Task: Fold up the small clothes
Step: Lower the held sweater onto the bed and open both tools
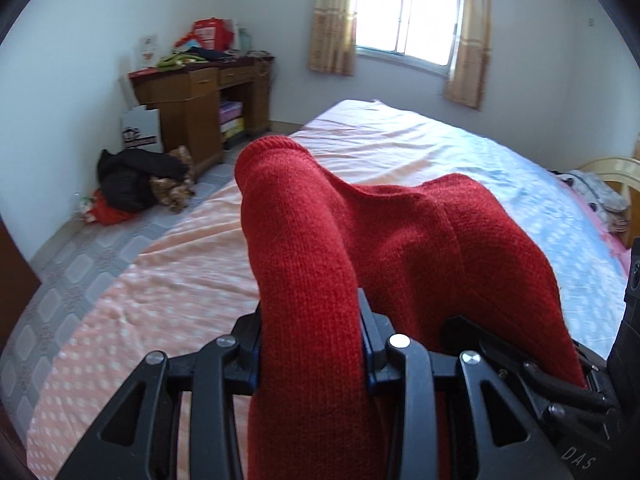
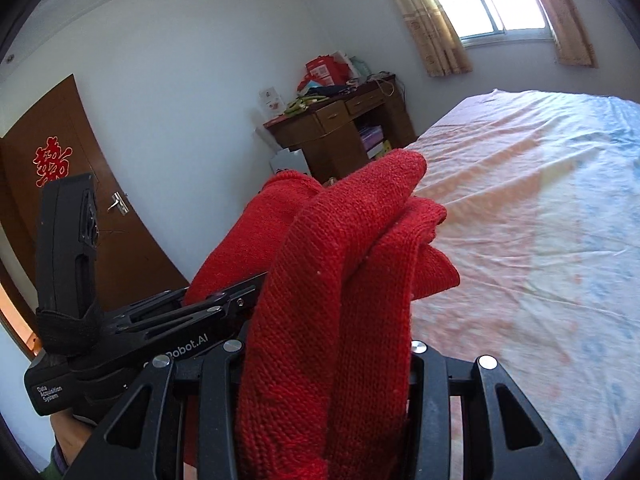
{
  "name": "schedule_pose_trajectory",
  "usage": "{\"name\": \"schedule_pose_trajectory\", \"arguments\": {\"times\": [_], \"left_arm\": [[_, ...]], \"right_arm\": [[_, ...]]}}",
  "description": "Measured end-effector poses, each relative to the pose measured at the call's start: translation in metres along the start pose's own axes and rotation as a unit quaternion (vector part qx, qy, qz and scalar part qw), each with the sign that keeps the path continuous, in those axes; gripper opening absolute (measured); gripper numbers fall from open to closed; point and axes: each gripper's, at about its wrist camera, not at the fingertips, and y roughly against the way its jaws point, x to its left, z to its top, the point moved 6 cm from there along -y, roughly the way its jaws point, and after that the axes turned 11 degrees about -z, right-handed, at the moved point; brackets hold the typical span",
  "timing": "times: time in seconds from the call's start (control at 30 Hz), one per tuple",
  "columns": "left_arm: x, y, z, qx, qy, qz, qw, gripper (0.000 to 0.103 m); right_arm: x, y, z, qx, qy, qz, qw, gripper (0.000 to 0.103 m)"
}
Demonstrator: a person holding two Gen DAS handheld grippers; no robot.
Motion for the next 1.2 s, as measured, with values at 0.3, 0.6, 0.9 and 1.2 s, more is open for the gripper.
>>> {"name": "schedule_pose_trajectory", "arguments": {"times": [0.3,0.6,0.9,1.2], "left_arm": [[0.053,-0.044,-0.039,0.043,0.050,0.030,0.9973,0.040],[0.082,-0.052,-0.050,0.045,0.148,-0.016,0.9879,0.074],[0.076,-0.010,-0.064,0.043,0.129,0.005,0.9907,0.095],[0.048,0.040,-0.099,0.021,0.031,0.091,0.9952,0.100]], "right_arm": [[-0.015,-0.082,-0.051,0.074,-0.020,-0.021,0.997,0.042],[-0.027,-0.099,-0.059,0.104,-0.055,-0.021,0.993,0.059],[-0.044,-0.045,-0.086,0.097,-0.075,-0.016,0.992,0.068],[-0.046,0.018,-0.122,0.080,-0.100,-0.097,0.987,0.072]]}}
